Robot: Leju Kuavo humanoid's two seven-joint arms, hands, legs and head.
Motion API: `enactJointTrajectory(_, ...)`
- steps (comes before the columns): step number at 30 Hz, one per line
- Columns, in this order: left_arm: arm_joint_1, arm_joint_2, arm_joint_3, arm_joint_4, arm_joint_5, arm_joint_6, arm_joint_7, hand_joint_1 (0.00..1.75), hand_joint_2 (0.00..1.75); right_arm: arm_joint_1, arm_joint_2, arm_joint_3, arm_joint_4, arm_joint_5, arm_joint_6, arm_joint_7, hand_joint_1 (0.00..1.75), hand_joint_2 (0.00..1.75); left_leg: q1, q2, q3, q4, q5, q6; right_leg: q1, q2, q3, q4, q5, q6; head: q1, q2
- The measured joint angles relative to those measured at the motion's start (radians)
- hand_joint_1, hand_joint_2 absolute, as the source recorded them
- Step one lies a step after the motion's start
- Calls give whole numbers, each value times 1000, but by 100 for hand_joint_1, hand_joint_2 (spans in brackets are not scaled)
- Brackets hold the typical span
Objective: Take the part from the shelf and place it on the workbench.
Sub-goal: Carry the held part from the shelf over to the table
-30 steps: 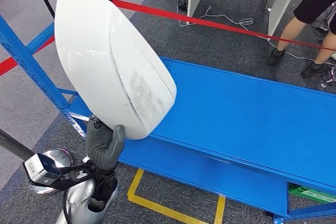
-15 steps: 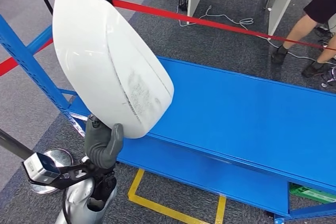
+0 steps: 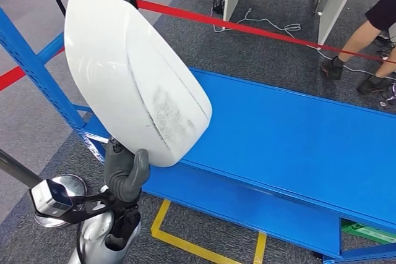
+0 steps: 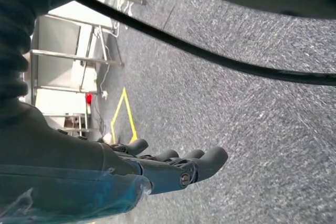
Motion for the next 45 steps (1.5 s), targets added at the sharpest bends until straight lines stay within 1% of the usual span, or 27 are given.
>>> enactJointTrajectory(2,1,0,0,-1,-1,4,-3,175,175,1,2,-12,0,-4,-1,2,0,175,1,-1,-3,13,-8,-17,-4,7,50,-95,29,-5,2,0)
enactJointTrajectory(5,3,1,2,-1,-2,14,-6,175,175,0,3,-28,-1,-13,-6,5,0,175,2,-2,-5,15,-9,-32,2,16,53,-103,26,-38,-4,0)
enactJointTrajectory(7,5,1,3,-3,-1,16,-7,175,175,-1,3,-38,-1,-20,-4,9,0,175,4,1,-16,38,-27,-39,4,15,53,-103,26,-53,-7,0)
enactJointTrajectory(8,5,1,3,-5,0,16,-7,175,175,-2,3,-43,-1,-24,-2,12,0,175,4,2,-35,77,-50,-41,4,14,53,-104,26,-59,-9,0)
enactJointTrajectory(10,6,2,3,-6,1,16,-7,175,175,-2,3,-52,-2,-29,5,22,0,175,1,3,-102,208,-110,-40,6,11,53,-104,26,-66,-11,0)
enactJointTrajectory(11,8,2,4,-6,1,16,-7,175,175,-2,3,-56,-2,-31,8,29,0,175,0,3,-135,268,-130,-39,8,10,53,-104,25,-67,-12,0)
enactJointTrajectory(12,9,2,4,-6,2,15,-7,175,175,-2,3,-60,-2,-31,11,34,0,175,0,3,-155,302,-132,-36,10,9,53,-104,24,-69,-12,0)
enactJointTrajectory(13,10,3,5,-6,2,15,-7,175,175,-3,3,-64,-2,-32,13,39,0,175,-1,3,-158,299,-115,-32,11,10,54,-104,24,-69,-12,0)
enactJointTrajectory(15,11,3,5,-6,3,15,-7,175,175,-4,3,-70,-2,-32,15,44,0,175,-4,3,-114,198,-44,-21,12,11,57,-104,22,-69,-12,0)
enactJointTrajectory(17,10,2,5,-7,4,14,-7,175,175,-6,3,-74,-2,-32,17,53,0,175,-8,3,-57,79,1,-15,16,14,57,-102,20,-62,-13,0)
enactJointTrajectory(18,10,2,5,-7,6,13,-6,175,175,-6,3,-75,-2,-32,18,60,0,175,-9,2,-44,48,5,-14,18,14,56,-102,19,-57,-13,0)
enactJointTrajectory(20,11,2,5,-7,9,12,-3,175,175,-7,3,-78,-2,-34,23,78,0,175,-11,1,-40,32,2,-11,17,14,56,-108,20,-44,-13,0)
enactJointTrajectory(22,10,0,4,-7,10,12,-1,175,175,-8,3,-82,-2,-35,28,88,0,175,-10,1,-36,26,6,-1,14,11,51,-97,9,-33,-11,0)
enactJointTrajectory(24,10,-1,2,-8,11,11,1,175,175,-8,3,-87,-2,-35,29,93,0,175,-8,3,-32,23,7,8,15,6,12,-13,-39,-28,-6,0)
enactJointTrajectory(26,10,-1,2,-8,11,11,3,175,175,-9,3,-91,-2,-35,28,100,0,175,-10,4,-32,23,5,12,17,3,-51,118,-96,-25,-4,0)
enactJointTrajectory(27,10,0,1,-8,11,11,5,175,175,-9,3,-93,-2,-36,27,105,0,175,-11,4,-32,23,5,14,17,2,-71,158,-105,-24,-4,0)
enactJointTrajectory(28,10,0,1,-8,11,11,6,175,175,-10,3,-95,-2,-37,27,112,0,175,-11,3,-31,23,4,14,17,2,-73,161,-95,-24,-4,0)
enactJointTrajectory(29,10,0,0,-8,11,11,7,175,175,-10,3,-98,-2,-38,27,117,0,175,-11,2,-29,23,4,14,17,2,-56,126,-68,-24,-4,0)
enactJointTrajectory(31,10,0,-2,-8,11,11,8,175,175,-11,3,-101,-2,-40,28,126,0,175,-12,-1,-24,24,1,8,15,3,13,-9,-5,-24,-4,0)
enactJointTrajectory(33,9,0,-3,-8,13,11,8,175,175,-13,4,-101,-2,-41,27,133,0,175,-16,-4,-24,27,-1,-2,15,7,58,-97,21,-32,-5,0)
enactJointTrajectory(36,9,0,-4,-8,14,10,10,175,175,-14,4,-102,-2,-43,24,140,0,175,-14,-5,-25,25,1,-17,19,8,61,-109,24,-53,-8,0)
enactJointTrajectory(38,9,0,-5,-9,16,9,11,175,175,-16,4,-102,-2,-43,22,142,0,175,-12,-2,-41,60,-24,-28,18,5,62,-112,26,-65,-12,0)
enactJointTrajectory(41,9,2,-5,-9,17,9,11,175,175,-16,4,-102,-2,-43,21,143,0,175,-11,1,-129,239,-112,-37,17,-2,62,-113,26,-74,-18,0)
enactJointTrajectory(42,10,2,-5,-9,17,9,11,175,175,-16,4,-103,-2,-43,21,143,0,175,-11,1,-153,288,-125,-37,17,-5,63,-113,26,-75,-18,0)
enactJointTrajectory(43,10,3,-5,-9,17,9,11,175,175,-16,4,-103,-2,-43,21,144,0,175,-11,1,-163,304,-119,-36,17,-7,63,-113,26,-75,-18,0)
enactJointTrajectory(44,10,3,-5,-9,17,9,12,175,175,-16,4,-104,-2,-43,20,144,0,175,-11,2,-152,281,-95,-35,17,-8,63,-113,26,-74,-18,0)
enactJointTrajectory(45,10,3,-5,-9,17,9,12,175,175,-17,4,-104,-2,-43,20,144,0,175,-11,4,-124,226,-60,-33,17,-9,65,-113,25,-73,-18,0)
